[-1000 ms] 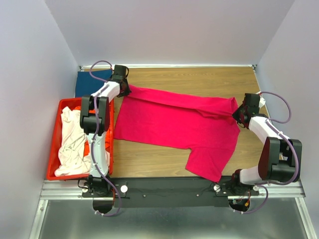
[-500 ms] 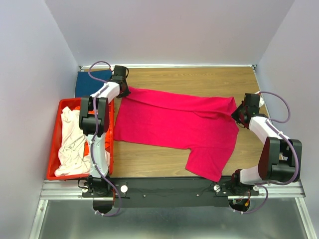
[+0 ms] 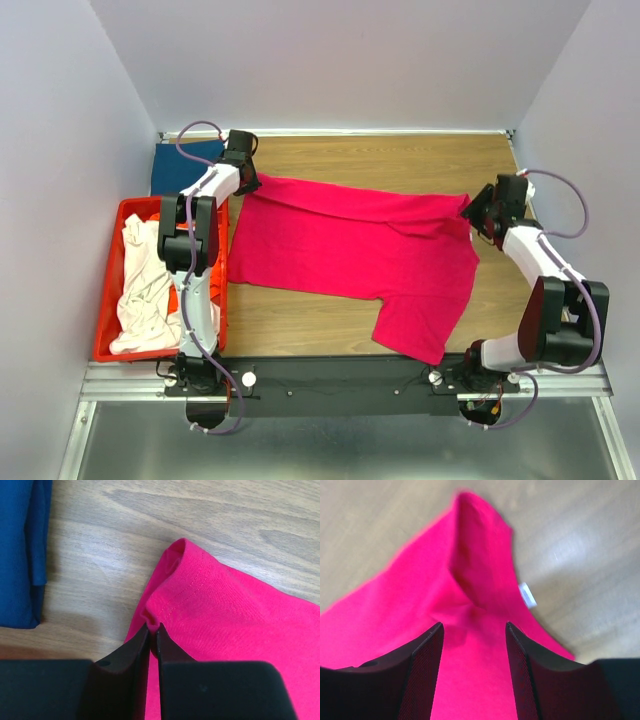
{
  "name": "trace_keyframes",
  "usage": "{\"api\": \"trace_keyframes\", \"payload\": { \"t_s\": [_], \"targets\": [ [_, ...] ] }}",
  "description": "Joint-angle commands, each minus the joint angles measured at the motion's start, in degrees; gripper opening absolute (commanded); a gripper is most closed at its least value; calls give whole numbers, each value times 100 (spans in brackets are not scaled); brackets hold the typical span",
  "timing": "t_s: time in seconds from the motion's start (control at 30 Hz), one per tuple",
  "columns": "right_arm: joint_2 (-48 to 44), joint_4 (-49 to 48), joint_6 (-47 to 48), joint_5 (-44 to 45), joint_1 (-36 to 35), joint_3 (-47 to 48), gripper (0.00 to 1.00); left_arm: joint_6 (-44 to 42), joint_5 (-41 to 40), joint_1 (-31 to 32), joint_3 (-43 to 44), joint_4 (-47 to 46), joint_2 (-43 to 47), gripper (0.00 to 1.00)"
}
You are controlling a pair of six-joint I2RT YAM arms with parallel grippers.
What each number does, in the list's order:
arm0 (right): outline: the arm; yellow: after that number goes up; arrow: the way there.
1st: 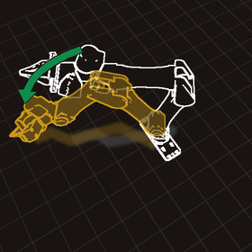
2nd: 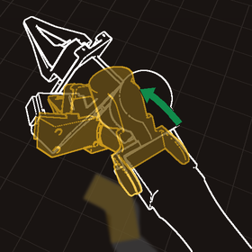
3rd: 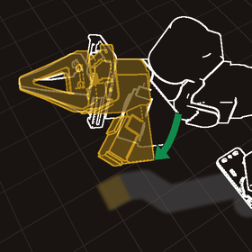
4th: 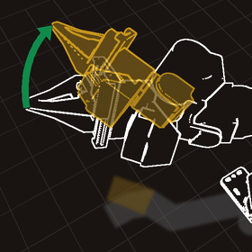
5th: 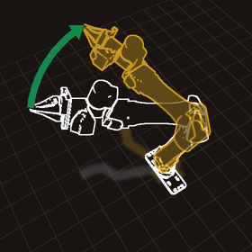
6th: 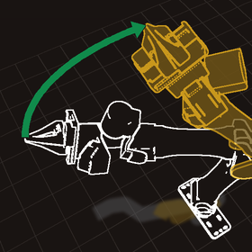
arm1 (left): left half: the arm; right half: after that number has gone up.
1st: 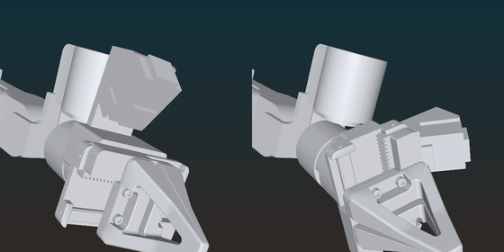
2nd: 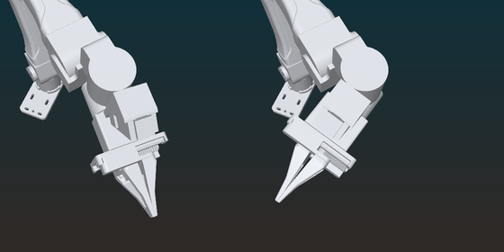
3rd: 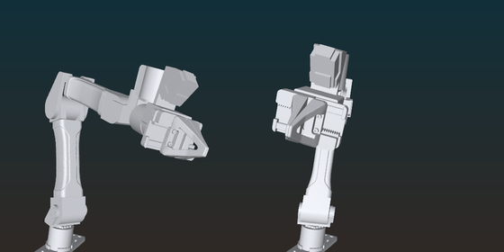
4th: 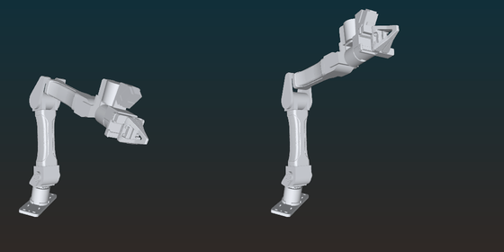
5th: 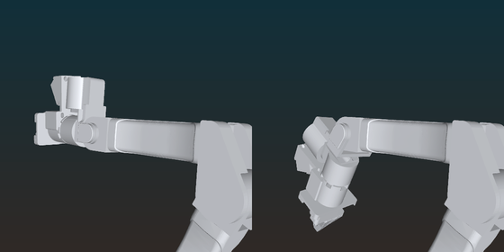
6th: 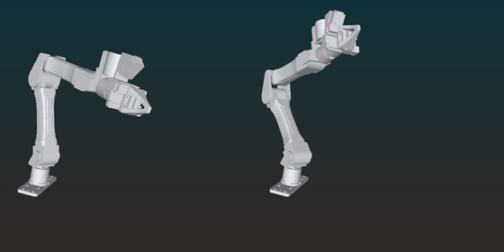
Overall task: Fold and stack the t-shirts
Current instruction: Fold the tshirt
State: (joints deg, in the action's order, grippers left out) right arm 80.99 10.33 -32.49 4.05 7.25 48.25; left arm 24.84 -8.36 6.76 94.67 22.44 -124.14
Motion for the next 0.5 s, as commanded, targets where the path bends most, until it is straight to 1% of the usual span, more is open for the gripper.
{"api": "trace_keyframes", "payload": {
  "t_s": [0.0,0.03,0.17,0.23,0.3,0.43,0.47],
  "targets": [
    [399,-13,94,0,40,684,60,-32,-245,0,7,15,171,17],
    [496,-13,76,-97,40,886,60,-32,-271,0,-10,6,170,19],
    [848,-31,-29,-527,31,1177,60,-23,-377,0,-45,59,197,19],
    [962,-40,-12,-590,31,1213,60,-32,-464,0,-54,59,223,20],
    [1006,-75,23,-616,31,1222,60,-58,-535,0,-37,77,258,22],
    [1138,-101,146,-520,40,1301,60,-67,-614,9,-36,121,363,30],
    [1164,-101,164,-511,40,1327,60,-50,-614,18,-54,129,399,36]
  ]
}}
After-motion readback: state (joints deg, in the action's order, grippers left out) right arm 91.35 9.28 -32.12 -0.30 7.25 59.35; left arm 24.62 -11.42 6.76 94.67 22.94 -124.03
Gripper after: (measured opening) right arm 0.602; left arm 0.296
